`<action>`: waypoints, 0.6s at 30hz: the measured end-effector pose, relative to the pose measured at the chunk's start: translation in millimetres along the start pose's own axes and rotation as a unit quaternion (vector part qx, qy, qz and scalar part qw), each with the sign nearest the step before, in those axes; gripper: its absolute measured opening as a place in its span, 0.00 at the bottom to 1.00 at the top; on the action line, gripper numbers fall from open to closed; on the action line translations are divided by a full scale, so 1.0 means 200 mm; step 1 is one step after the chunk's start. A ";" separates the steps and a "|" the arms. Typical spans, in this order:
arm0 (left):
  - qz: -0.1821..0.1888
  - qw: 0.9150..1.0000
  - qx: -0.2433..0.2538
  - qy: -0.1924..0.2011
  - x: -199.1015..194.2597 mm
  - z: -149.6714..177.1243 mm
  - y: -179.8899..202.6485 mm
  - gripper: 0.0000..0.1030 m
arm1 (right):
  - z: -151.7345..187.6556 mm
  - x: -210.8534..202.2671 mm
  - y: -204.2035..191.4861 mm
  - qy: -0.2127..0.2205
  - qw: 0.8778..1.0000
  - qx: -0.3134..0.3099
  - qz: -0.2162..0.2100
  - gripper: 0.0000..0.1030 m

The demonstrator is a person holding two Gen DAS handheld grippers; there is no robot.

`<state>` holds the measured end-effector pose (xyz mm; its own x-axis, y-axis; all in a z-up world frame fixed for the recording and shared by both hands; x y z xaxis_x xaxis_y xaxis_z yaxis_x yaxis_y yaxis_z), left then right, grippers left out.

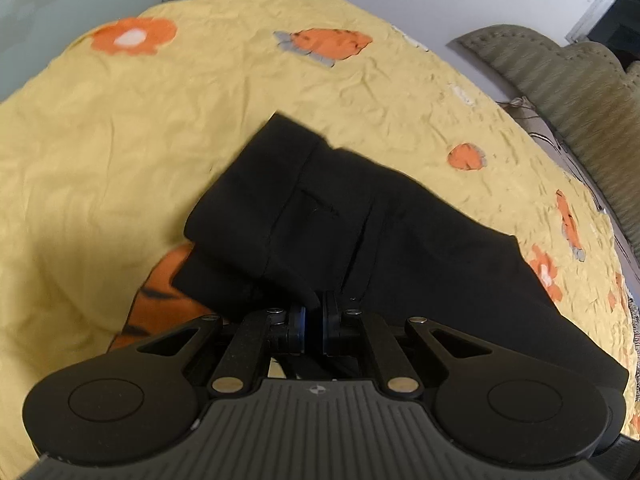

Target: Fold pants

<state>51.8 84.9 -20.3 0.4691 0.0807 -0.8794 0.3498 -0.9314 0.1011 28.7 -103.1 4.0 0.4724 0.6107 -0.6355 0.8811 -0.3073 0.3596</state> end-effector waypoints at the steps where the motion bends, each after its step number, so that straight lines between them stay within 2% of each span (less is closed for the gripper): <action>1: -0.001 1.000 0.001 0.001 0.00 0.01 0.00 0.08 | 0.03 -0.01 -0.05 0.000 1.000 0.003 0.000 0.10; 4: -0.017 1.000 0.017 0.012 -0.01 0.02 0.01 0.12 | 0.04 -0.02 -0.06 0.001 1.000 0.013 0.001 0.10; 5: -0.027 0.999 0.024 0.016 -0.01 0.02 0.02 0.20 | 0.03 -0.01 -0.06 -0.001 1.000 0.017 0.001 0.10; 6: -0.037 0.999 0.027 0.021 -0.01 0.03 0.02 0.22 | 0.03 0.00 -0.07 -0.004 1.000 0.019 0.002 0.10; 7: -0.042 0.998 0.030 0.025 -0.02 0.03 0.02 0.29 | 0.03 0.01 -0.07 -0.004 1.000 0.019 0.008 0.11; 9: -0.057 0.997 0.036 0.036 -0.05 0.03 0.03 0.33 | 0.05 0.03 -0.09 -0.007 1.000 0.026 0.014 0.11; 10: -0.072 0.995 0.044 0.045 -0.07 0.03 0.03 0.40 | 0.05 0.02 -0.09 -0.005 0.999 0.030 0.024 0.12; 13: -0.128 0.987 0.059 0.083 -0.15 0.02 0.01 0.73 | 0.06 -0.07 -0.11 0.007 0.997 0.048 0.064 0.13; 14: -0.146 0.982 0.062 0.105 -0.19 0.01 0.00 0.78 | 0.06 -0.14 -0.14 0.014 0.996 0.051 0.074 0.13; 16: -0.164 0.975 0.067 0.133 -0.26 0.00 0.00 0.79 | 0.10 -0.29 -0.17 0.030 0.993 0.059 0.098 0.13; 18: -0.127 0.981 0.068 0.132 -0.32 0.02 0.06 0.79 | 0.21 -0.45 -0.16 0.018 0.987 0.074 0.140 0.14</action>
<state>22.9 67.4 36.1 0.5805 0.3890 -0.7153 0.3804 -0.9063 -0.1842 -40.8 -178.9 21.3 0.6986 0.5121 -0.4997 0.7117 -0.5688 0.4122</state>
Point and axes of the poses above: each gripper's, at about its wrist camera, not at the fingertips, and x roughly the way its jaws point, y to its right, z to its underside, the point moved 9 cm from there along x, roughly the way its jaws point, and after that the axes turned 14 degrees about -z, right-handed, at the moved point
